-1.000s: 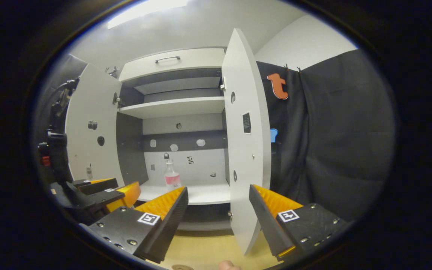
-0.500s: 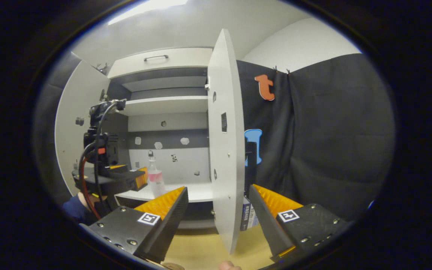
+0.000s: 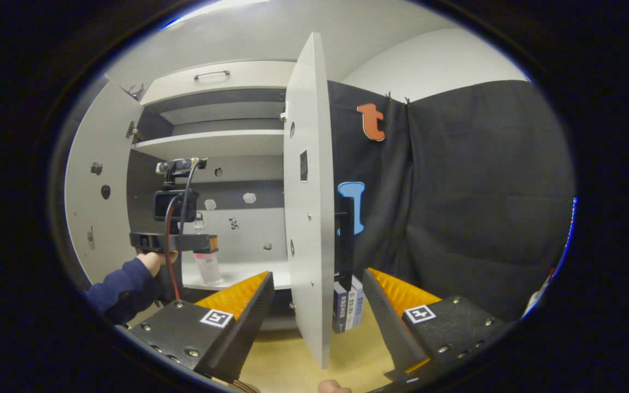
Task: Grasp the bottle in the cabinet with the left hand and place it on the coaster, then close the right door with the right hand and the left door with the left hand.
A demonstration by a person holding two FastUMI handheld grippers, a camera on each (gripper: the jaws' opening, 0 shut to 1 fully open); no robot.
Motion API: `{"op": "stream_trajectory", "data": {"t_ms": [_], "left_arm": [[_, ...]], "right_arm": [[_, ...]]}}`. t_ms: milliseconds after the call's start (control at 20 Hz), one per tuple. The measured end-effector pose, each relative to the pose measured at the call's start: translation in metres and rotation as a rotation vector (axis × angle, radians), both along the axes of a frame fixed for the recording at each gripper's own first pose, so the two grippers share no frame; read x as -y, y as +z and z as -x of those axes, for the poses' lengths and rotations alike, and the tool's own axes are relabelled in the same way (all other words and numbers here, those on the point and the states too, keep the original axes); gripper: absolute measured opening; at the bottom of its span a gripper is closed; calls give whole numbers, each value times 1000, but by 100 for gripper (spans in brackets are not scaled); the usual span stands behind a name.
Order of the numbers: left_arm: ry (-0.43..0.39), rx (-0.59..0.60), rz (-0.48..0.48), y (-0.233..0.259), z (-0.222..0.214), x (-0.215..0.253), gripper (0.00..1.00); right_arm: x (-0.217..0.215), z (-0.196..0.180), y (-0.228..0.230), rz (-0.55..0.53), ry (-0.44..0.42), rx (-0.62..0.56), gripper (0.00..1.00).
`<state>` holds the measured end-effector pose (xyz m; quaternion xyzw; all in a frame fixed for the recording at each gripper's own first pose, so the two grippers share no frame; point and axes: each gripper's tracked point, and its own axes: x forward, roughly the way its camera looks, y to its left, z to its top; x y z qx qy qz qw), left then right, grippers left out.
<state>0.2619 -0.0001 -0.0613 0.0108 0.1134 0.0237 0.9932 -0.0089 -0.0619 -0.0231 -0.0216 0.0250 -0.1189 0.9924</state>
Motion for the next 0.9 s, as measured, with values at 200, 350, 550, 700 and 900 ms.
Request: {"op": "stream_trajectory", "data": {"t_ms": [200, 350, 550, 700, 900], "left_arm": [[2, -23, 46, -1, -5, 0, 91], [0, -26, 58, 0, -1, -3, 80], [-50, -7, 91, 8, 30, -3, 81], [-111, 11, 131, 7, 69, 1, 80], [-164, 7, 190, -10, 121, -1, 80]], "right_arm": [[2, -1, -6, -13, -11, -10, 99], [3, 1, -3, -21, -8, -1, 98], [-1, 8, 2, -15, 25, 12, 98], [-4, 13, 6, -11, 67, 20, 98], [-7, 21, 12, -7, 131, 32, 94]]}}
